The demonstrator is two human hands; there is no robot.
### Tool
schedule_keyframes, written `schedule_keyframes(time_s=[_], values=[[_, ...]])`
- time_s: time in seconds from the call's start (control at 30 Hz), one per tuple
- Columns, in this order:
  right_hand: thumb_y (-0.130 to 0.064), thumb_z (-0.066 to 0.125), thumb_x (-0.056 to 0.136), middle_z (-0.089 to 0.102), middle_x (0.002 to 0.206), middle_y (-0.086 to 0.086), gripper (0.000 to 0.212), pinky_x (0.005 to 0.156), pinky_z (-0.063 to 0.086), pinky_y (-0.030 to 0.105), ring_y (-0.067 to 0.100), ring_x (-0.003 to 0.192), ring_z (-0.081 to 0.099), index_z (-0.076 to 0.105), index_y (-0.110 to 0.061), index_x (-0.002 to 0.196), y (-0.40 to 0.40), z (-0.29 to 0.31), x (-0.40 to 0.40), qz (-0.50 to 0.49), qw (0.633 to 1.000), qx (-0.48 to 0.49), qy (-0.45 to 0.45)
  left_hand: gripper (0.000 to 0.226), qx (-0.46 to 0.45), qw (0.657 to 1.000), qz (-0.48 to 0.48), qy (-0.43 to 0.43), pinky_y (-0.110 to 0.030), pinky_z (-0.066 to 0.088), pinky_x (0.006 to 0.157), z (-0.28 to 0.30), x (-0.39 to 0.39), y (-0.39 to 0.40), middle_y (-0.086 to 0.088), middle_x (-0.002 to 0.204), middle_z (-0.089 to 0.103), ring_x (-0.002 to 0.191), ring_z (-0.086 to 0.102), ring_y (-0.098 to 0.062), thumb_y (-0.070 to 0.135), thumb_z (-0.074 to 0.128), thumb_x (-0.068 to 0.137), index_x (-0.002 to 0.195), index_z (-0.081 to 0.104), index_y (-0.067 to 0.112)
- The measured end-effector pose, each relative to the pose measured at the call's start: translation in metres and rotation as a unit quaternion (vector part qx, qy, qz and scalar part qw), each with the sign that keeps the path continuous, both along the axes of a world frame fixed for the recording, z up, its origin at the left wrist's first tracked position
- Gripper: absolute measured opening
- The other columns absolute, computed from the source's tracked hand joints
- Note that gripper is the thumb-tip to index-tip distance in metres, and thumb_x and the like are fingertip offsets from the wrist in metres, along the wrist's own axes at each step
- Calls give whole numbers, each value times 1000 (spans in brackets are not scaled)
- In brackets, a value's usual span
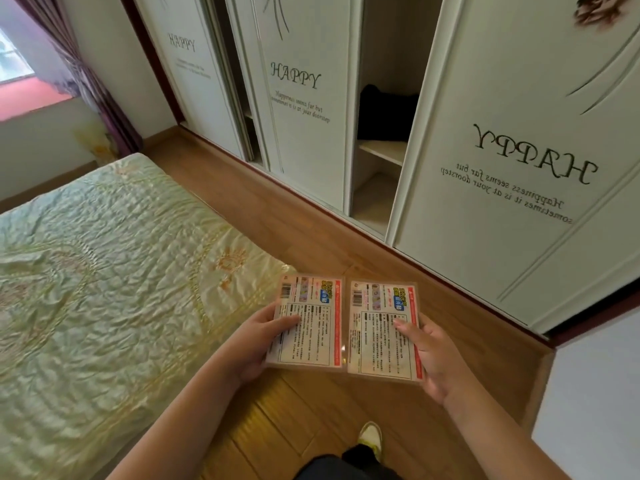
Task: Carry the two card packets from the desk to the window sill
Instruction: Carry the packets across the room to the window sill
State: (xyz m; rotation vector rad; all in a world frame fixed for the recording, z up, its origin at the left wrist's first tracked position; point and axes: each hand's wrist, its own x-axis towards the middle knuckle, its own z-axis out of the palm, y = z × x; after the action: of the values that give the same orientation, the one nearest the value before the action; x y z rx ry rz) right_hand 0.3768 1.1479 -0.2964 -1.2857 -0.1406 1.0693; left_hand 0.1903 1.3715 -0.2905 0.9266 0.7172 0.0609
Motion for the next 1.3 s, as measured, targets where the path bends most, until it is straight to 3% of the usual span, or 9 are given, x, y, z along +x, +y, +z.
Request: schedule_keyframes(time_s=[0.23,0.37,0.57,0.7,0.83,1.3], values=[[-23,67,91,81,100,13,28,67,65,39,32,91,79,67,-18,118,46,11,116,20,1000,-16,-18,50,14,1000,16,21,-37,65,61,13,106,37,-24,104,77,87,78,-36,12,71,79,127,56,8],[-25,69,85,81,101,13,31,66,64,38,32,90,79,68,-20,116,69,17,159,12,1000,-3,-5,48,18,1000,18,16,-39,65,65,17,146,56,-25,109,76,92,76,-37,14,71,80,126,58,10],[-19,62,96,80,100,13,21,72,63,43,33,92,78,68,-18,116,102,9,207,10,1000,-22,2,53,27,999,21,29,-46,66,71,12,192,90,-25,110,76,93,76,-39,14,73,75,126,58,13],[-19,62,95,81,97,11,19,64,63,37,29,87,80,70,-20,113,132,8,238,10,1000,-26,-9,48,20,1000,16,9,-45,66,71,8,221,126,-26,112,75,93,76,-38,14,70,78,125,59,10],[-20,61,96,82,96,12,19,61,63,36,29,86,80,69,-18,113,179,9,266,18,998,-39,-34,49,20,1000,0,-13,-48,65,79,5,250,171,-27,120,71,106,71,-43,18,73,80,127,59,14],[-19,59,98,82,95,14,18,65,64,41,33,85,80,68,-17,113,353,18,344,71,993,-58,-72,47,39,998,43,-26,-45,65,77,19,309,317,-24,116,73,107,71,-43,29,86,67,111,72,20]])
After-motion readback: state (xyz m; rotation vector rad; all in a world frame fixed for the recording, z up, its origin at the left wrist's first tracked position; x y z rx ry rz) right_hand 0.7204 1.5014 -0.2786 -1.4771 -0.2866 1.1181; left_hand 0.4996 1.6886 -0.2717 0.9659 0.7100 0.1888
